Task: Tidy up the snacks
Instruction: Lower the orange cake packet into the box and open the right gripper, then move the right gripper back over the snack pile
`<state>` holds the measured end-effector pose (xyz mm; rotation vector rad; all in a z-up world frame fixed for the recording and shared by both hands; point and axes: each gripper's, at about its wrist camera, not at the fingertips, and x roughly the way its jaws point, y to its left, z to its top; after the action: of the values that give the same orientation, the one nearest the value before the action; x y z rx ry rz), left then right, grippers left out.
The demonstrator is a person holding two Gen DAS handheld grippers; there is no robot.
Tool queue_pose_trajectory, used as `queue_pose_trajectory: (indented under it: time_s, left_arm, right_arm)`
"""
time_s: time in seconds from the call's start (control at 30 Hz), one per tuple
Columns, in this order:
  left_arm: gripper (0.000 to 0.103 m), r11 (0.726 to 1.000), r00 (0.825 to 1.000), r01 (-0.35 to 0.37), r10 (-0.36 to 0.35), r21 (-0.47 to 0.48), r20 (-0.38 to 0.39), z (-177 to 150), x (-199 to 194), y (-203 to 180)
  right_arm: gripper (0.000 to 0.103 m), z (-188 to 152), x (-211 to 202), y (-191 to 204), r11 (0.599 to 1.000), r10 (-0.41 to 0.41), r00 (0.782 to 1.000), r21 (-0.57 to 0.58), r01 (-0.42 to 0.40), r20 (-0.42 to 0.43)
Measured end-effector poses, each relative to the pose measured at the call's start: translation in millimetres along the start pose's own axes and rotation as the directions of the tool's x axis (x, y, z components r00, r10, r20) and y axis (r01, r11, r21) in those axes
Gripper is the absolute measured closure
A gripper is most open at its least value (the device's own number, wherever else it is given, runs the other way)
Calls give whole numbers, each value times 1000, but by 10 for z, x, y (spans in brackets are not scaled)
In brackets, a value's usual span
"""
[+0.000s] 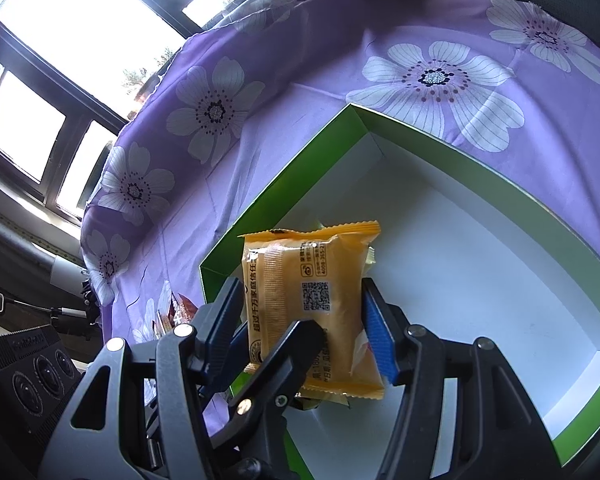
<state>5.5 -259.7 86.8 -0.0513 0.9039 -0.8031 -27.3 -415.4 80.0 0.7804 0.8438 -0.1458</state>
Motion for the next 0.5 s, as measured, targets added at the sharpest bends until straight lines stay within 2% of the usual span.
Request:
queue_pose_trajectory:
  time_s: [0.07,0.13,0.17,0.27,0.4,0.43,0.5]
  left_arm:
    - [60,1000,1000,-2,2,13,8,-27,-16,-22]
    - [60,1000,1000,-15,15,24,20,-48,-49,-43]
    - [60,999,999,-28,27,25,25,-54,-70,-43]
    - [60,999,998,-45,44,26,51,-83,-206,-18]
    - [50,998,992,-66,65,7,109,-115,-516,99]
    - [49,997,989,-78,77,-1,124,-127,-609,144]
    - [39,994,983,-104,107,-28,151,-157,-789,251]
  right_arm:
    - [42,-1,-1,2,1000,-20,1000,4,20,2]
    - [41,-3,-24,26,996,-93,995,-15,93,35]
    - [39,2,-41,22,994,-104,993,-19,105,48]
    - [29,21,-106,4,999,-52,996,-4,53,76]
    - [23,7,-212,99,999,-39,990,-30,43,136]
    - [19,1,-234,131,998,-35,988,-39,41,150]
    - [15,-17,-261,214,998,-10,985,-65,22,169]
